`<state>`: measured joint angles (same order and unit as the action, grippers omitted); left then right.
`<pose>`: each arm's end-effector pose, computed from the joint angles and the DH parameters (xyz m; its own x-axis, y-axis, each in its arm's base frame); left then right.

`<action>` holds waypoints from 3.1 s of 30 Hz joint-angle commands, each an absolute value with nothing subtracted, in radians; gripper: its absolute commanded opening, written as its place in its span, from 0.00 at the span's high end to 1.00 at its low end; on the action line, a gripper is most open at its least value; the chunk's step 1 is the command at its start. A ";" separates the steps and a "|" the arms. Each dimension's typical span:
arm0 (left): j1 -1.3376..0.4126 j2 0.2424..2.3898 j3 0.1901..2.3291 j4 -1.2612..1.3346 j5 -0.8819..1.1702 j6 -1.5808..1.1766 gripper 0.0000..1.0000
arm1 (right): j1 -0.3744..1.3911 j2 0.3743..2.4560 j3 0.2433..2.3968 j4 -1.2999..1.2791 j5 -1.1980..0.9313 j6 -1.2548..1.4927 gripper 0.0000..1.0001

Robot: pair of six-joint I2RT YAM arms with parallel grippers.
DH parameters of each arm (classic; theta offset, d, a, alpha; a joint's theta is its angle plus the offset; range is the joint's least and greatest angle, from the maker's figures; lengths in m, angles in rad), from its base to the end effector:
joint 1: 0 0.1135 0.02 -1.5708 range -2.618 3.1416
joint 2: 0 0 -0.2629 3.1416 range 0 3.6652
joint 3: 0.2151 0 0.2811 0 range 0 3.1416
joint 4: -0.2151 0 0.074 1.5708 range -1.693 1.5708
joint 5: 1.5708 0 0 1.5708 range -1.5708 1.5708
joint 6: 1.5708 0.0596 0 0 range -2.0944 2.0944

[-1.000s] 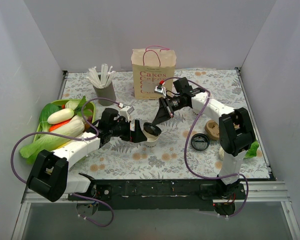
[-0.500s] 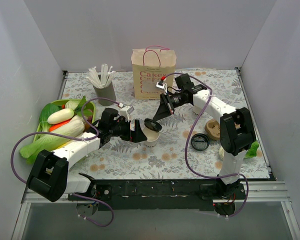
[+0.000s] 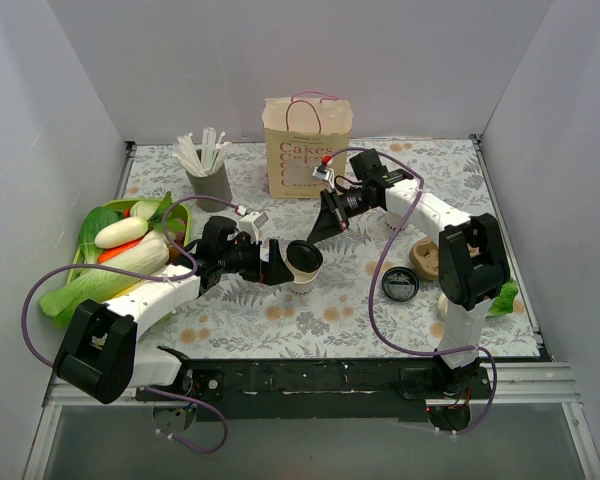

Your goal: Pack the takeout coffee

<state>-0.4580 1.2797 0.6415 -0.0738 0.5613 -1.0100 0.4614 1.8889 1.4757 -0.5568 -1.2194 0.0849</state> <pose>0.2506 -0.1589 0.1686 -0.9347 -0.3385 -0.1081 -0.1049 0.5537 -0.8261 0.3613 0.2421 0.2299 -0.7893 -0.3598 -0.4976 -0.5636 0.1028 0.8196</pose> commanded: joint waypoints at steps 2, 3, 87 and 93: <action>-0.453 1.262 0.629 -0.057 0.557 -0.996 0.03 | 0.449 1.894 1.519 -0.594 -1.174 0.035 0.99; -0.453 1.261 0.627 -0.055 0.558 -0.996 0.03 | 0.448 1.894 1.519 -0.597 -1.172 0.034 0.99; -0.244 1.514 1.158 -0.460 0.793 0.079 0.17 | 0.371 1.652 1.606 -0.785 -0.876 -0.261 0.80; -0.252 1.695 1.238 -0.528 0.796 0.377 0.35 | 0.338 1.548 1.511 -0.821 -0.801 -0.276 0.80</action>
